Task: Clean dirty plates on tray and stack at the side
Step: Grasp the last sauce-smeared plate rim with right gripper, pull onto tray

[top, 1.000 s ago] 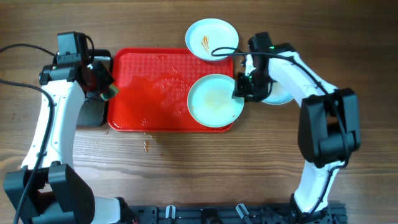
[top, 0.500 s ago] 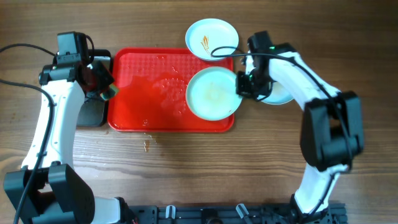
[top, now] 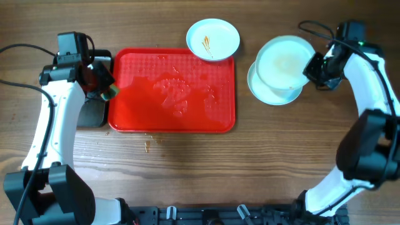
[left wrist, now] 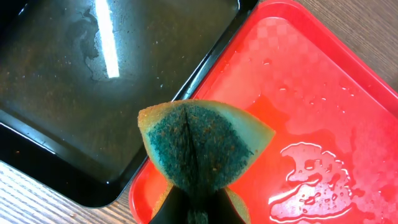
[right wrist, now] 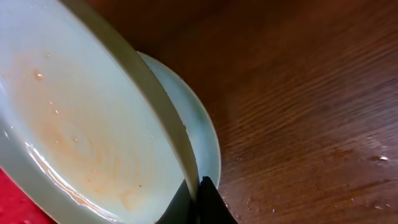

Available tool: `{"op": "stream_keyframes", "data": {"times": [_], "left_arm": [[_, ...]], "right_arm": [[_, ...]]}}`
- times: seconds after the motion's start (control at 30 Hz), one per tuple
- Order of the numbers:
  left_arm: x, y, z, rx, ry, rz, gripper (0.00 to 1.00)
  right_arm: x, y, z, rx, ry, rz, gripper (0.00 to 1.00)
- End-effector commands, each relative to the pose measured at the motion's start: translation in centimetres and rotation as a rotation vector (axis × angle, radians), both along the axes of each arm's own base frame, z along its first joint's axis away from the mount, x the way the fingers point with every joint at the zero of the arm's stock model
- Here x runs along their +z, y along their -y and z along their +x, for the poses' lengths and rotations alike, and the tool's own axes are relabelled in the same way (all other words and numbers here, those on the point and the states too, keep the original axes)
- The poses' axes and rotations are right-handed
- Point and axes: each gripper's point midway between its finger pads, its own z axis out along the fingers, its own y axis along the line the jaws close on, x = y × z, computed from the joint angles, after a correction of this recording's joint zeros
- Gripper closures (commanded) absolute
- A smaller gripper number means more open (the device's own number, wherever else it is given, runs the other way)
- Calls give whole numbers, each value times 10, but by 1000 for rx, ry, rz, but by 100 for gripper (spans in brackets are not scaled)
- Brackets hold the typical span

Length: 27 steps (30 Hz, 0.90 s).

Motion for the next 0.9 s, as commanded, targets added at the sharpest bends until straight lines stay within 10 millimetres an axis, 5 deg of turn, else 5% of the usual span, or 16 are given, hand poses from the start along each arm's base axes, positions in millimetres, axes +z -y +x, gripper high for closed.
{"op": "stream_keyframes", "data": {"times": [0.0, 0.23, 0.27, 0.33, 0.4, 0.53, 0.7, 0.87], "left_arm": [[-2, 0, 1, 8, -1, -11, 96], [2, -1, 8, 8, 33, -7, 96], [2, -1, 9, 8, 38, -6, 96], [3, -1, 12, 8, 49, -5, 96], [4, -1, 12, 8, 51, -5, 96], [4, -1, 12, 7, 51, -5, 96], [4, -1, 12, 7, 51, -5, 96], [4, -1, 12, 7, 51, -5, 96]], "right_arm": [[-28, -5, -8, 12, -87, 22, 96], [6, -59, 11, 289, 3, 128, 59], [17, -75, 23, 332, 47, 116, 58], [49, -142, 72, 436, 267, 97, 52], [55, -195, 99, 467, 396, 73, 49], [17, -265, 111, 481, 430, 69, 50], [-31, -289, 105, 465, 363, 68, 54], [-52, -315, 57, 540, 198, 133, 55]]}}
